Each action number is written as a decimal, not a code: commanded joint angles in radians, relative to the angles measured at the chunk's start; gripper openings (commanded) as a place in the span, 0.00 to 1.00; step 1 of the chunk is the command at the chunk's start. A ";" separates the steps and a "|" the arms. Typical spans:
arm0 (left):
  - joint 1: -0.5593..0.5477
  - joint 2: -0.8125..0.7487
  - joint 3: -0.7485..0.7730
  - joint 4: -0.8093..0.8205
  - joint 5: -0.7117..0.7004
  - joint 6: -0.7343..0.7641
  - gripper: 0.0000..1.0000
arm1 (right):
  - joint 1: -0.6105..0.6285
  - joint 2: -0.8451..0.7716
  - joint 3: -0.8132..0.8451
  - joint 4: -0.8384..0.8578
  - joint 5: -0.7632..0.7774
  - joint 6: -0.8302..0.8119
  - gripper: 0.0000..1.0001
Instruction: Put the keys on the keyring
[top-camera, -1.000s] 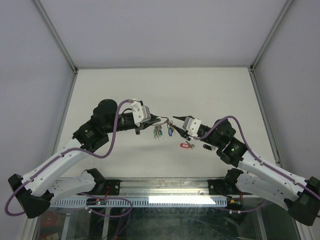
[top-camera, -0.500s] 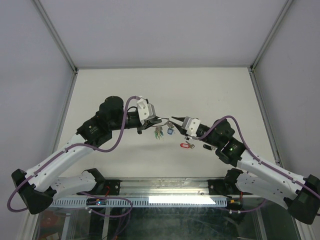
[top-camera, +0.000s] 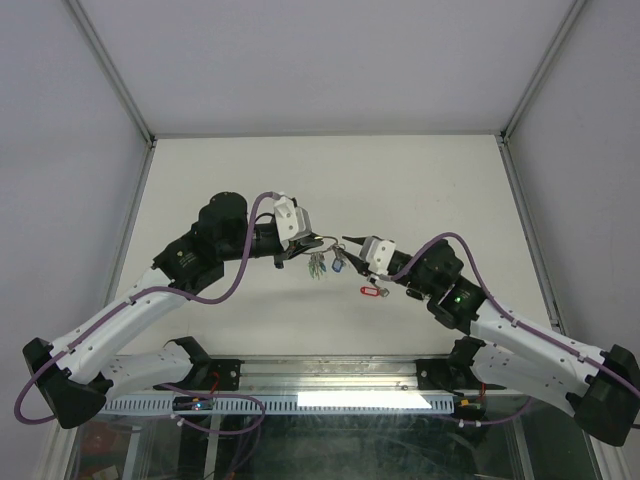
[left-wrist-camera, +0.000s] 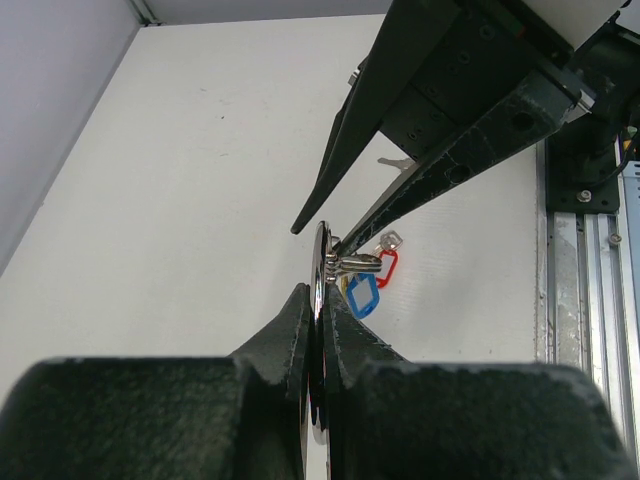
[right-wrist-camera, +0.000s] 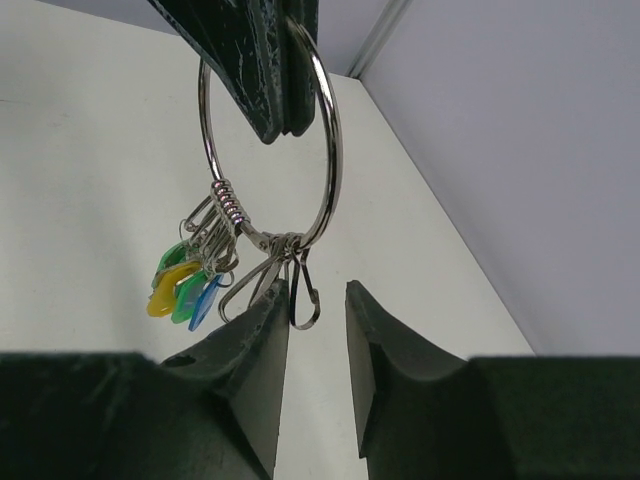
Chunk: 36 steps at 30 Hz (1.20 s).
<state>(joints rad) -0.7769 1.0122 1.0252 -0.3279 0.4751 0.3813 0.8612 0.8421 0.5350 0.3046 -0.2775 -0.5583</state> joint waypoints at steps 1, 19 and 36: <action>0.007 -0.004 0.068 0.039 0.006 0.002 0.00 | 0.009 0.017 -0.008 0.098 -0.009 0.015 0.32; 0.008 0.017 0.075 0.024 0.022 0.007 0.00 | 0.019 0.063 -0.013 0.186 0.015 0.005 0.10; 0.008 0.003 0.077 0.024 0.024 -0.006 0.01 | 0.051 -0.043 0.066 -0.116 0.210 -0.363 0.00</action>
<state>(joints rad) -0.7715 1.0351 1.0451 -0.3355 0.4736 0.3801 0.9092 0.8291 0.5400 0.2707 -0.1905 -0.7811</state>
